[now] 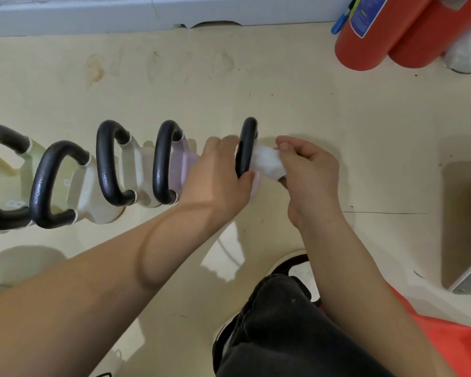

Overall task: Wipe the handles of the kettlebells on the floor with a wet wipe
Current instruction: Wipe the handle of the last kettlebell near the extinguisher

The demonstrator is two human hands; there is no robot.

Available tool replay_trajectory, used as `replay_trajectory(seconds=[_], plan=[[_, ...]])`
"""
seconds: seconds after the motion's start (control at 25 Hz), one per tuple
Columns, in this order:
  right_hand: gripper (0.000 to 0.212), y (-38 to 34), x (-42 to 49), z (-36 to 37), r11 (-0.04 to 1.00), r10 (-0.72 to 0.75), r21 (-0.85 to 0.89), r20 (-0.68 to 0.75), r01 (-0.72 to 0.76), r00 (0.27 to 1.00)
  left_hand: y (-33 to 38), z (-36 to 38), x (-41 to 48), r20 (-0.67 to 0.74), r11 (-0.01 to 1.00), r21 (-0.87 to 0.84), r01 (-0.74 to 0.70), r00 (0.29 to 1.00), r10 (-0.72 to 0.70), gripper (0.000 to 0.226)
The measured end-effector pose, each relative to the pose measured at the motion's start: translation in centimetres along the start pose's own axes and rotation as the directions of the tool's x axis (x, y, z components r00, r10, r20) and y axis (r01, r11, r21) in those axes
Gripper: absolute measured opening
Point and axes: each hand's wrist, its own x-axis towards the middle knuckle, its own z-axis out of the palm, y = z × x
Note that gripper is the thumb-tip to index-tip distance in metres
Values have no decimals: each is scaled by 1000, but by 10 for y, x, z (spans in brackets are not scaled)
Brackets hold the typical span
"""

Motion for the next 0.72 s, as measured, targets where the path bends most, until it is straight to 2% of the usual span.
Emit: replay_trajectory(seconds=[0.08,0.16,0.2,0.24,0.28,0.36,0.44,0.48,0.56,0.64,0.72], plan=[[16,-10,-9,2,999,-30,19,130,28,991,3,-6,-6,-106,974,-49,-223,970,217,47],[14,-22,-12,6,997,-74,51,205,64,976,8,-17,-10,-190,928,-188,-320,939,286,32],[12,-28,-7,6,996,-83,51,189,74,979,8,-22,-9,-197,916,-266,-301,947,254,24],[11,-32,-1,4,996,-92,17,156,90,983,5,-25,-6,-184,910,-332,-248,963,195,30],[10,-34,7,1,993,-99,-48,124,105,987,1,-29,-2,-139,906,-390,-166,983,120,39],[8,-29,21,-1,983,-70,-165,103,87,992,-10,-31,8,-22,893,-448,45,998,-62,40],[7,-18,27,4,975,-4,-221,140,35,990,-18,-22,28,36,863,-437,251,964,-262,18],[8,-11,29,8,974,21,-226,158,15,987,-15,-19,37,31,846,-431,315,942,-335,14],[11,-1,34,13,977,28,-211,146,4,989,-1,-14,56,85,778,-518,355,927,-366,18],[12,10,43,12,966,-15,-256,86,37,996,18,-11,53,212,702,-621,350,936,-280,28],[12,25,49,11,938,-29,-342,68,50,997,23,1,27,219,730,-596,334,943,-252,35]])
